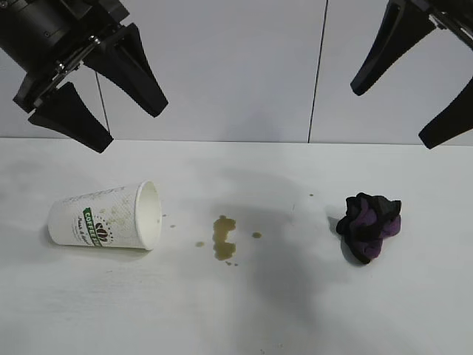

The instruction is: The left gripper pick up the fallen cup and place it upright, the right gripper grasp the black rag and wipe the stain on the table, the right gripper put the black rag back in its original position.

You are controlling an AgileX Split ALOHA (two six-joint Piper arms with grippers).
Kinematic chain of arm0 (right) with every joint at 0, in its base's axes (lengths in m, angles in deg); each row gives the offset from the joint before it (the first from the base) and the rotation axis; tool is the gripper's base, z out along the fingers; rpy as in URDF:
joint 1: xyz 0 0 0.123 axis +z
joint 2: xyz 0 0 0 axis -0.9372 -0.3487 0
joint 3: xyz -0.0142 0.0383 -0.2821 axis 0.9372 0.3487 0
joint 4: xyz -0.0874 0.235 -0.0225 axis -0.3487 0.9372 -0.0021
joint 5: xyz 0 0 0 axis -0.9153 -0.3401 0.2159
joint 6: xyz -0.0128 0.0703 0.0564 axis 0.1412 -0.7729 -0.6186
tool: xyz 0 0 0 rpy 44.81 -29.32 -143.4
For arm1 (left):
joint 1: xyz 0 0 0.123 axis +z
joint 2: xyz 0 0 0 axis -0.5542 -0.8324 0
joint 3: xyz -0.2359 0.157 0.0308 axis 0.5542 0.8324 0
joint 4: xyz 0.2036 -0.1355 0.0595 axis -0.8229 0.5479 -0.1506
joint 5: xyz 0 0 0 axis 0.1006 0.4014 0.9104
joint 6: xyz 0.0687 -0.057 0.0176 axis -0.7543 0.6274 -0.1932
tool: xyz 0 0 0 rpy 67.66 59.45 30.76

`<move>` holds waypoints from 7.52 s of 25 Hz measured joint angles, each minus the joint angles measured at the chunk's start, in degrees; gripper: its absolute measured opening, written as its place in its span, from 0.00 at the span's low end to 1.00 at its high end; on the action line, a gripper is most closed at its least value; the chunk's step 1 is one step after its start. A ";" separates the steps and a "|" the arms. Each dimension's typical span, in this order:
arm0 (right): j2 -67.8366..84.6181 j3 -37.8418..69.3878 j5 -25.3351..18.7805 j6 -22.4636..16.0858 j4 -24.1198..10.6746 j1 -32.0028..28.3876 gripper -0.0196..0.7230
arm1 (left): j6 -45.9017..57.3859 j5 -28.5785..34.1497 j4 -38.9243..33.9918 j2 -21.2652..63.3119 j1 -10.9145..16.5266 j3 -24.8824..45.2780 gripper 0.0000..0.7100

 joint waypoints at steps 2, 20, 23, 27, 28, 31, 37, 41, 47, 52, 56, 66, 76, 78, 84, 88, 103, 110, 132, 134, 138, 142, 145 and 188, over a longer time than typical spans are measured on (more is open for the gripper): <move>0.00 0.00 0.00 0.00 0.00 0.00 0.76 | 0.00 0.00 0.00 0.00 0.00 0.00 0.93; 0.00 0.00 0.36 -0.06 0.00 0.00 0.76 | 0.00 -1.13 -0.05 0.00 0.00 0.00 0.93; 0.00 0.00 0.42 -0.06 0.00 0.00 0.76 | 0.00 -3.39 -0.05 0.00 0.00 -0.04 0.93; 0.00 0.00 0.42 -0.06 0.00 0.00 0.76 | -0.13 -6.32 -0.21 -0.05 0.00 -2.45 0.93; 0.00 0.00 0.42 -0.06 0.00 0.00 0.76 | -0.91 -6.24 -0.76 -0.05 0.00 -3.76 0.93; 0.00 0.00 0.55 -0.06 0.00 0.00 0.76 | -7.76 -4.58 -5.51 -0.05 -0.97 -7.95 0.93; 0.00 0.00 1.05 -0.06 0.00 0.00 0.76 | -27.81 -1.32 -25.73 -0.05 -9.93 -10.40 0.93; 0.00 0.00 1.05 -0.06 0.00 0.00 0.76 | -32.21 -3.76 -38.65 -0.05 -17.09 -10.40 0.93; 0.00 0.00 1.05 -0.06 0.00 0.00 0.76 | -32.78 -12.13 -45.68 -0.05 -21.53 -6.83 0.93; 0.00 0.00 1.05 -0.06 0.00 0.00 0.76 | -33.35 -19.42 -47.51 -0.05 -21.53 0.40 0.93; 0.00 0.00 1.05 -0.06 0.00 0.00 0.76 | -34.30 -21.99 -51.50 -0.05 -21.53 5.35 0.93; 0.00 0.00 1.05 -0.06 0.01 0.00 0.76 | -30.86 -24.48 -53.87 -6.41 -21.53 6.72 0.93; 0.00 0.00 1.05 0.00 0.01 0.00 0.76 | -30.57 -26.96 -60.57 -11.92 -21.53 6.00 0.93; 0.00 0.00 1.05 0.00 0.01 -0.04 0.76 | -30.46 -27.31 -62.69 -12.06 -21.53 5.99 0.93; 0.00 0.00 1.05 0.00 0.01 -0.04 0.76 | -30.46 -27.92 -64.62 -12.11 -21.09 5.94 0.93; 0.00 0.00 1.05 0.00 0.01 -0.04 0.76 | -30.40 -28.65 -65.12 -12.11 -20.40 5.94 0.93; 0.00 0.00 1.05 0.00 -0.06 -0.04 0.76 | -30.46 -29.85 -65.33 -12.11 -19.65 5.94 0.93; 0.00 0.00 1.05 0.00 -0.06 -0.04 0.76 | -30.23 -29.85 -65.33 -12.11 -19.65 5.94 0.93; 0.00 0.00 2.56 0.88 -0.06 -0.11 0.76 | -32.78 -31.02 -63.53 -12.11 -19.65 5.94 0.98; 0.00 0.00 2.56 1.00 -0.06 -0.11 0.76 | -34.63 -30.95 -63.92 -12.11 -19.65 5.94 0.98; 0.00 0.00 2.56 1.06 -0.06 -0.11 0.76 | -37.72 -31.23 -64.05 -12.11 -19.65 5.94 0.98; 0.00 0.00 2.56 1.06 -0.06 -0.11 0.76 | -38.19 -32.02 -64.05 -12.21 -19.65 5.94 0.98; 0.00 0.00 2.56 1.06 -0.06 -0.11 0.76 | -38.25 -32.88 -64.05 -13.32 -19.65 5.94 0.98; 0.00 0.00 2.57 2.05 -0.06 -0.11 0.76 | -35.22 -40.04 3.85 1.78 -3.21 6.74 0.72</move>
